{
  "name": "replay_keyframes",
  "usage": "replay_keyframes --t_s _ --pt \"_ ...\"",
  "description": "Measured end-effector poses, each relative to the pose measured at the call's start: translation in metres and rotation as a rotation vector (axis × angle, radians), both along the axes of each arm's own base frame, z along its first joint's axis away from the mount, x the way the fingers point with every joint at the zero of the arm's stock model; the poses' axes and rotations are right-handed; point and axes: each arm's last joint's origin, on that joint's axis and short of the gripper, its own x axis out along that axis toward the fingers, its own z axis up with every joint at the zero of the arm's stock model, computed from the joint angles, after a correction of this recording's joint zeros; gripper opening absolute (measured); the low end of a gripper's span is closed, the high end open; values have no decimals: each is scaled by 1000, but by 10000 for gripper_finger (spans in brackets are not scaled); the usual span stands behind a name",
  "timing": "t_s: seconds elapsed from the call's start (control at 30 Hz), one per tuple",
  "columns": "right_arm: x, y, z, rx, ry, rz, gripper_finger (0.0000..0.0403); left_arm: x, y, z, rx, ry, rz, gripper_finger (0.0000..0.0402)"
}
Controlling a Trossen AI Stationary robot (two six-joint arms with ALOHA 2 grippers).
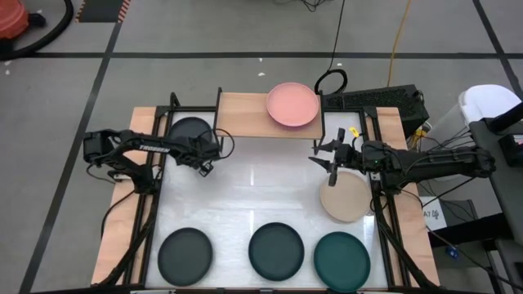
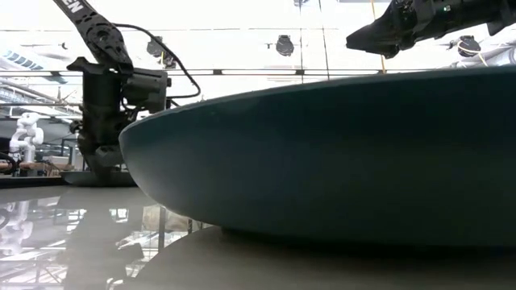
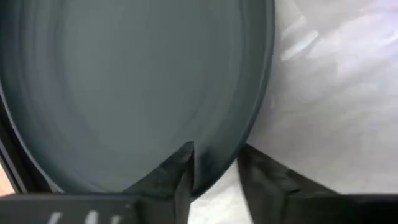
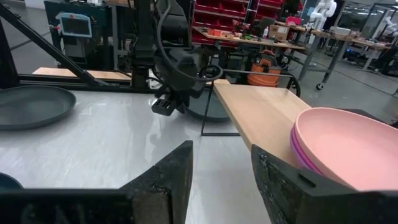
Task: Place and stack plates onto a shelf
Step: Stack the top black plate on top of the light pink plate on the shelf
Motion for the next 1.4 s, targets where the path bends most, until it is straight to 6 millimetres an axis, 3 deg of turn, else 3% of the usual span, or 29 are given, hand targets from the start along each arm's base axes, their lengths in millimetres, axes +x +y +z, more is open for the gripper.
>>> replay_keyframes --t_s 0.13,0.37,0.57,0.8,1.17,1.4 --pt "0 0 0 7 -2 -1 144 1 -2 1 -6 -10 2 28" --pt "0 0 0 14 -4 -2 144 12 -4 25 92 14 70 12" --pt "0 0 0 14 -4 -2 144 22 5 81 278 25 104 12" --pt "0 0 0 -10 0 1 144 42 14 155 474 -117 46 12" --pt "-10 0 9 -47 -53 -2 144 109 9 236 643 -501 -577 12" --pt "-24 0 17 -55 -102 -3 144 144 14 255 659 -594 -789 12"
